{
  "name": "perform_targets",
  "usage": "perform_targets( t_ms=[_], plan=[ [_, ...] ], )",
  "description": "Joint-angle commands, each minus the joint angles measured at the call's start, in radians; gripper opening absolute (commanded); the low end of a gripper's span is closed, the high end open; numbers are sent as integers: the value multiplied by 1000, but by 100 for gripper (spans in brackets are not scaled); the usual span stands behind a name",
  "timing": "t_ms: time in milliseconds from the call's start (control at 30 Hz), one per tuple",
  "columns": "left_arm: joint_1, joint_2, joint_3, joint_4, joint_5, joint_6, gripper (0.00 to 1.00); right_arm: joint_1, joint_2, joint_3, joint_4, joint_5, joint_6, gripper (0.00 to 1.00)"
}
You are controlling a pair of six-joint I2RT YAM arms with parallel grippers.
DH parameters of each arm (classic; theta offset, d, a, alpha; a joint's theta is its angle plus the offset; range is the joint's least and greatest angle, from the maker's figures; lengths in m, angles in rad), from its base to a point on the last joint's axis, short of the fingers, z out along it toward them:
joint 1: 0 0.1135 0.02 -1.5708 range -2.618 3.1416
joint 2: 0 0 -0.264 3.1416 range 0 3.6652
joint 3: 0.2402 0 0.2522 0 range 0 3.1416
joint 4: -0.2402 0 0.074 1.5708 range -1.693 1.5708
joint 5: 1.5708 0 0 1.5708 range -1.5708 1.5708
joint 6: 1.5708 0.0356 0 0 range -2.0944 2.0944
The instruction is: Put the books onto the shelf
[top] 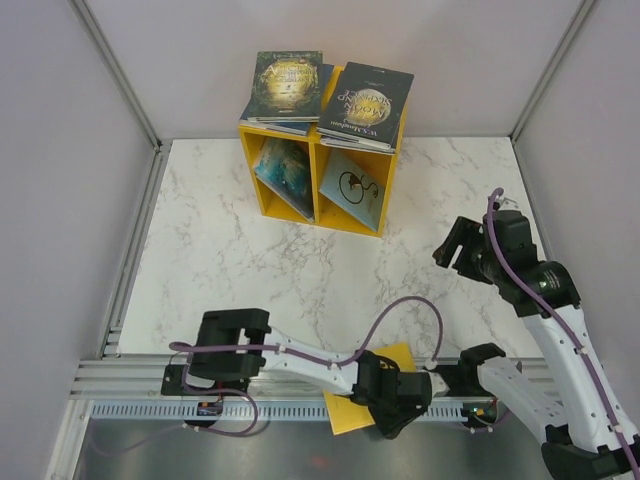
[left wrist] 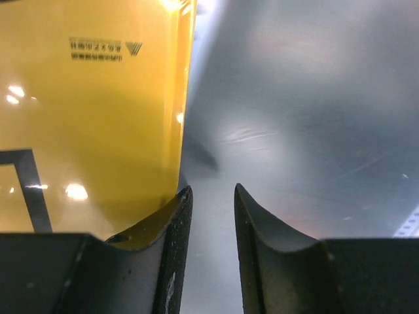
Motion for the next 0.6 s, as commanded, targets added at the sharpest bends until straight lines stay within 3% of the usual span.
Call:
perform_targets(
  t_ms=[0, 167, 233, 367, 567],
  plan=[
    [140, -2, -218, -138, -286, 7, 38, -5, -13, -16, -22, 27, 3, 77],
    [330, -223, -329, -256, -384, -90, 35, -3, -2, -36, -7, 12, 11, 77],
    [357, -266, -329, -369, -470, -137, 35, -3, 10, -34, -1, 6, 11, 77],
    [375, -366, -343, -410, -462, -144, 37, -3, 22, -45, 75, -51, 2, 77],
    [378, -472, -358, -476, -467, -230, 38, -3, -18, -164, 325, -327, 72, 77]
  ],
)
